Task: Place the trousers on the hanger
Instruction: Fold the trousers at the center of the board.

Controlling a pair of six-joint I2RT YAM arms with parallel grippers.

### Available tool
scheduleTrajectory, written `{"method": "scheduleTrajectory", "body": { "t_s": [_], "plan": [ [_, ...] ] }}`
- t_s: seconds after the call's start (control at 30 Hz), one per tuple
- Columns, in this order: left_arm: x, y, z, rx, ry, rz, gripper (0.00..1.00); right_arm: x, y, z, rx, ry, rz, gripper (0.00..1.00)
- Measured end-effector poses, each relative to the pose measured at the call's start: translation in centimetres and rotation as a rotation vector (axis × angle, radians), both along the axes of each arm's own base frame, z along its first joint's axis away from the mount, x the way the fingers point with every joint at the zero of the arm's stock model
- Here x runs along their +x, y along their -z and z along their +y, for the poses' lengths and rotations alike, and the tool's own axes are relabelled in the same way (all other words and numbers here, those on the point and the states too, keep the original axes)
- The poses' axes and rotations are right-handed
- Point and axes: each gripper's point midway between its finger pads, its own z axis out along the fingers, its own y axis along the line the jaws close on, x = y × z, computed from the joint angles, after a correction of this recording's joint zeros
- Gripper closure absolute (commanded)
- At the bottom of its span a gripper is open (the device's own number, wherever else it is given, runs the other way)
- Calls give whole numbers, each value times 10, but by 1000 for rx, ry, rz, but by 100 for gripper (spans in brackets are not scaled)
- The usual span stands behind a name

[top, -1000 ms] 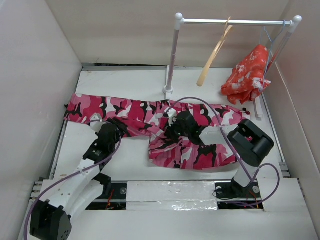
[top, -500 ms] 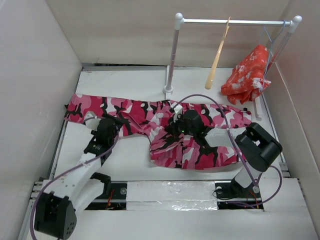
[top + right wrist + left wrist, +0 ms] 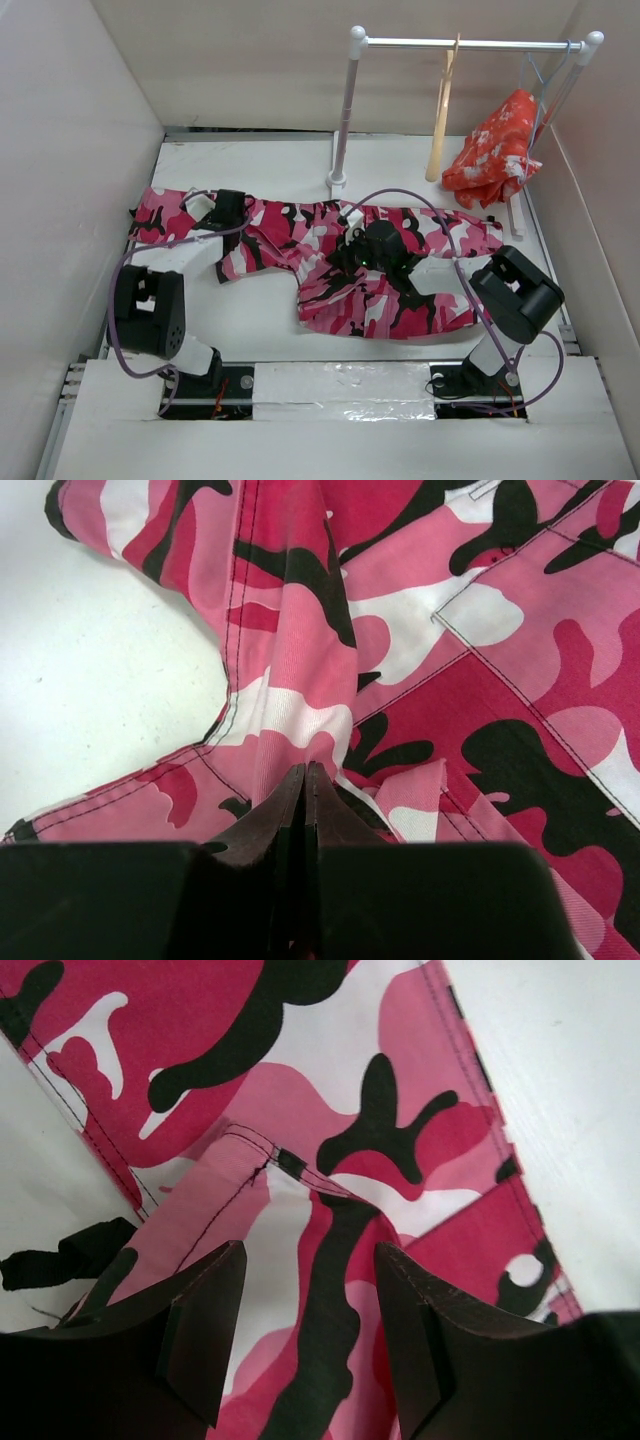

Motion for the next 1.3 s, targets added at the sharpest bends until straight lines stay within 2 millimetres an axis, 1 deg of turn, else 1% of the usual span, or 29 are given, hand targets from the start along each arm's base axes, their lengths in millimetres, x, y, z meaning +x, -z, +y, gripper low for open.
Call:
{"method": "scheduleTrajectory", "body": {
  "t_s": [0.13, 0.23, 0.43, 0.53, 0.57, 0.6, 0.67, 0.77, 0.83, 0.9, 0.97, 1.07, 1.13, 1.2, 1.23, 1.27, 1.3],
  "plan": [
    [1, 18, 7, 8, -20, 73, 46, 0, -3, 1, 17, -1, -1, 93],
    [4, 32, 8, 12, -24, 125, 45, -3, -6, 0, 26, -2, -5, 92],
    [13, 48, 6, 16, -21, 180, 48, -4, -10, -1, 36, -5, -12, 92],
    [14, 49, 7, 22, -27, 186, 64, -4, -11, -1, 38, -6, -15, 92],
    [14, 49, 8, 26, -31, 190, 75, -4, -12, 0, 40, -6, -16, 92],
    [14, 50, 8, 27, -35, 194, 79, -5, -12, 0, 40, -7, -16, 92],
    [13, 51, 10, 32, -41, 200, 86, -5, -12, 0, 40, -7, -16, 92],
    [10, 50, 11, 38, -47, 204, 88, -5, -12, 0, 40, -7, -16, 91],
    [5, 46, 13, 40, -50, 195, 90, -4, -12, -1, 40, -5, -16, 89],
    [-3, 38, 16, 41, -54, 176, 99, -4, -12, -1, 42, -4, -14, 83],
    [-10, 24, 18, 39, -55, 142, 100, -4, -12, -1, 43, -2, -11, 77],
    [-11, -3, 18, 28, -50, 54, 100, -2, -13, -3, 45, 5, -8, 71],
    [-12, -19, 19, 22, -48, -2, 100, -3, -16, -4, 49, 6, -11, 70],
    [-12, -30, 20, 19, -43, -46, 100, -2, -24, -6, 61, 10, -25, 70],
    [-11, -33, 19, 21, -34, -61, 98, -3, -29, -6, 69, 10, -35, 70],
    [-10, -35, 18, 23, -23, -68, 81, -2, -35, -6, 79, 10, -45, 70],
    [-8, -33, 17, 27, -10, -62, 73, -2, -37, -6, 82, 10, -50, 71]
  ]
}}
